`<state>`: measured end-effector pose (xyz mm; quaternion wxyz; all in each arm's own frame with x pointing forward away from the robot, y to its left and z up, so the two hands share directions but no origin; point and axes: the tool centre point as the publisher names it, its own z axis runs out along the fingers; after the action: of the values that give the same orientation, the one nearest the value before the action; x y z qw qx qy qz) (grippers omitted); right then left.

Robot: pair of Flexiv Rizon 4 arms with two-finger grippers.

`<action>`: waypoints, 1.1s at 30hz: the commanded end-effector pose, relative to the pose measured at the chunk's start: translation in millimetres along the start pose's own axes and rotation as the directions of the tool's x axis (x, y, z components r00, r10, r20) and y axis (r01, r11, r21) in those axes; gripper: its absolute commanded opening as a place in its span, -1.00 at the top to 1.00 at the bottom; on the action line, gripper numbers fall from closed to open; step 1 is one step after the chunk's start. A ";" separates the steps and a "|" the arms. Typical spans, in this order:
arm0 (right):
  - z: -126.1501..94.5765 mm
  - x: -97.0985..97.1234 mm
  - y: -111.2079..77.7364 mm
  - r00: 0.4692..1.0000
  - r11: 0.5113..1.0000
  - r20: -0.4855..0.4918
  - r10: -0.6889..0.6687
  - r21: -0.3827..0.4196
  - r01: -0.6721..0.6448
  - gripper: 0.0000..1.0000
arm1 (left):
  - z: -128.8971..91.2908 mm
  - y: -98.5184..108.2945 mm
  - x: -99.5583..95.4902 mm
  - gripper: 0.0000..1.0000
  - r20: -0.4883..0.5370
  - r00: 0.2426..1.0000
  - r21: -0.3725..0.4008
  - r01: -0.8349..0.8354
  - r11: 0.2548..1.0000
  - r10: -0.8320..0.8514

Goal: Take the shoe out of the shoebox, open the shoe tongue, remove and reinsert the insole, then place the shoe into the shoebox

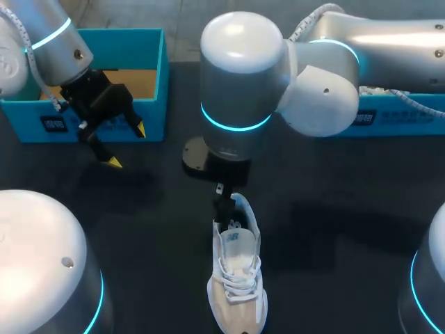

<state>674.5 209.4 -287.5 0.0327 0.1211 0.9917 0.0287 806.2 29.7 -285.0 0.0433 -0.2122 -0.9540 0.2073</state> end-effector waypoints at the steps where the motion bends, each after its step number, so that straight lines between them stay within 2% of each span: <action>1: 7.2 -10.9 2.4 1.000 1.000 -0.007 -0.015 -0.001 0.015 -1.00 | -6.9 11.7 -12.4 -1.00 -0.029 0.999 0.004 0.023 1.000 -0.023; 10: 17.5 -29.5 1.8 0.997 0.997 0.010 -0.073 -0.007 0.073 -1.00 | -21.4 32.9 -19.4 -1.00 -0.029 0.994 -0.039 0.104 0.994 -0.105; 19: 40.7 -42.1 4.5 0.992 0.992 0.000 -0.129 -0.003 0.129 -1.00 | -22.0 39.0 -20.3 -1.00 -0.037 0.991 -0.057 0.126 0.990 -0.128; 33: 65.1 -54.5 3.1 0.982 0.982 0.016 -0.188 -0.005 0.188 -1.00 | -28.2 46.5 -13.9 -1.00 -0.028 0.988 -0.065 0.150 0.987 -0.152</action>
<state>731.5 202.6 -343.1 0.0442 0.0277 0.9983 0.0252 844.3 70.9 -280.1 0.0703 -0.1447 -0.9721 0.1708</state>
